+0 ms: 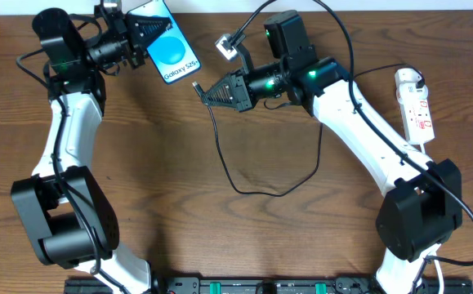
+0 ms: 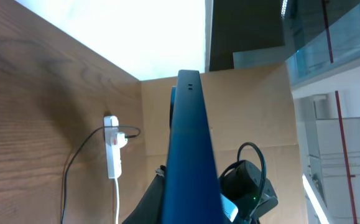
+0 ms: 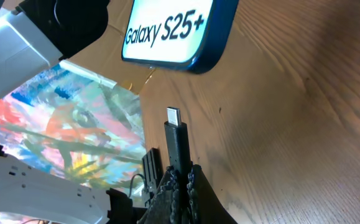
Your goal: Plug charger to phone and switch on socket
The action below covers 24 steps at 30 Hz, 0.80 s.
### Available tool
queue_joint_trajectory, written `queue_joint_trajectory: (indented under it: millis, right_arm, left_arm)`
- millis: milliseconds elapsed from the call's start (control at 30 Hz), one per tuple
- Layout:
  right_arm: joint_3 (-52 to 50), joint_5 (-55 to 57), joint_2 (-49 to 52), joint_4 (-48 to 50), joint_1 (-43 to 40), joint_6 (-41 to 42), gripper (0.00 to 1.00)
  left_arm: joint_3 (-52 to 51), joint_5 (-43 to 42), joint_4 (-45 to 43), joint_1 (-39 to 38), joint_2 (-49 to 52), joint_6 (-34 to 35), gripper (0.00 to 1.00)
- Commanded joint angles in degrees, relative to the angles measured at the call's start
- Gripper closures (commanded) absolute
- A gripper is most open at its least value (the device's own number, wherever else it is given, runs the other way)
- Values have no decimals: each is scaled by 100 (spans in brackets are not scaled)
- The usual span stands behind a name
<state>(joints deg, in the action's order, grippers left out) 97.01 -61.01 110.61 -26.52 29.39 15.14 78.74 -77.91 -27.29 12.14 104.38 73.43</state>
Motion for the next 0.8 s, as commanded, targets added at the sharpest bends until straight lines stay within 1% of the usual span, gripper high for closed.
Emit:
queue_joint_trajectory:
  millis: [0, 767]
  right_arm:
    - [0, -68, -98, 48, -2, 96, 99]
    - [0, -111, -98, 251, 52, 162, 99]
  left_arm:
    - [87, -162, -68, -11, -74, -98, 93]
    - [87, -133, -68, -125, -72, -334, 93]
